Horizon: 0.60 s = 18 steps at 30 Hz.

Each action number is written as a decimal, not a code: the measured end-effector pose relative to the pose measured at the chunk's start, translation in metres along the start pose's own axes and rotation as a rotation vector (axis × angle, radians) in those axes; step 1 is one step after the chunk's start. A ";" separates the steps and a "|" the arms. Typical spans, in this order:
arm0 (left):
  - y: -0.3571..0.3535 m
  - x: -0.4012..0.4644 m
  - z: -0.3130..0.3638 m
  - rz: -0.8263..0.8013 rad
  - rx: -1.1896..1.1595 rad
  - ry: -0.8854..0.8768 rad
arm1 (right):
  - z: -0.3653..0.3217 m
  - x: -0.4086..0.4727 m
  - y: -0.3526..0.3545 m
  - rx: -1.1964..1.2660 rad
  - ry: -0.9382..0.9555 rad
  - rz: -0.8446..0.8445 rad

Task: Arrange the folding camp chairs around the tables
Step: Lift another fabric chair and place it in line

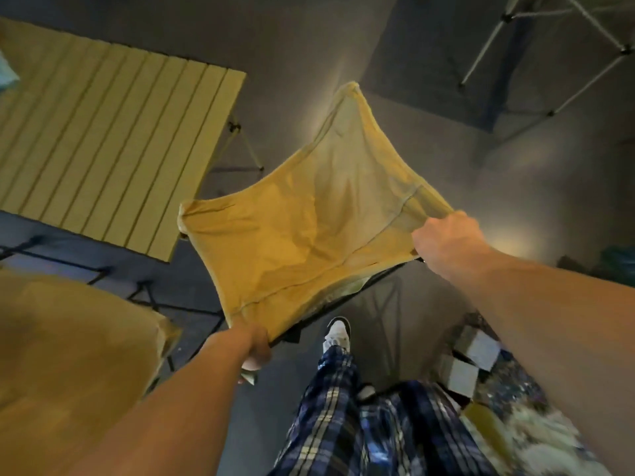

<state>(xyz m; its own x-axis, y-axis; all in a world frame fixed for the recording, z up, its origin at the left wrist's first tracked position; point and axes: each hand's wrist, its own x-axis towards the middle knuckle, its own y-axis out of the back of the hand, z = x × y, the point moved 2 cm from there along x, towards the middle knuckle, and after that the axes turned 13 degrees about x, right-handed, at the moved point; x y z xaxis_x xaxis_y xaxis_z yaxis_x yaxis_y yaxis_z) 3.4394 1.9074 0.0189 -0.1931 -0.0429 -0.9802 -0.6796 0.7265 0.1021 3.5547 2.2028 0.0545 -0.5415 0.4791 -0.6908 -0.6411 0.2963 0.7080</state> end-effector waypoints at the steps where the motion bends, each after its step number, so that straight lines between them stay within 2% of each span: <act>1: 0.008 -0.003 0.008 -0.029 -0.016 -0.008 | 0.007 0.009 0.007 -0.011 0.005 -0.009; 5: 0.053 -0.011 0.045 -0.096 -0.041 -0.026 | 0.043 0.058 0.042 -0.073 0.062 0.002; 12: 0.114 -0.021 0.121 -0.129 -0.162 0.047 | 0.102 0.143 0.082 -0.192 0.236 -0.005; 18: 0.129 -0.016 0.182 -0.089 -0.411 0.114 | 0.137 0.193 0.108 -0.431 0.432 -0.002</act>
<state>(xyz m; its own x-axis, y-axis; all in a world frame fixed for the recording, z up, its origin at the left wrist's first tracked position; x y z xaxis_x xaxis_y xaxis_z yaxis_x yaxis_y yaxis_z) 3.4839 2.1271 0.0171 -0.1823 -0.1849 -0.9657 -0.9179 0.3840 0.0997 3.4555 2.4401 0.0180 -0.6541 0.0739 -0.7528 -0.7557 -0.1078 0.6460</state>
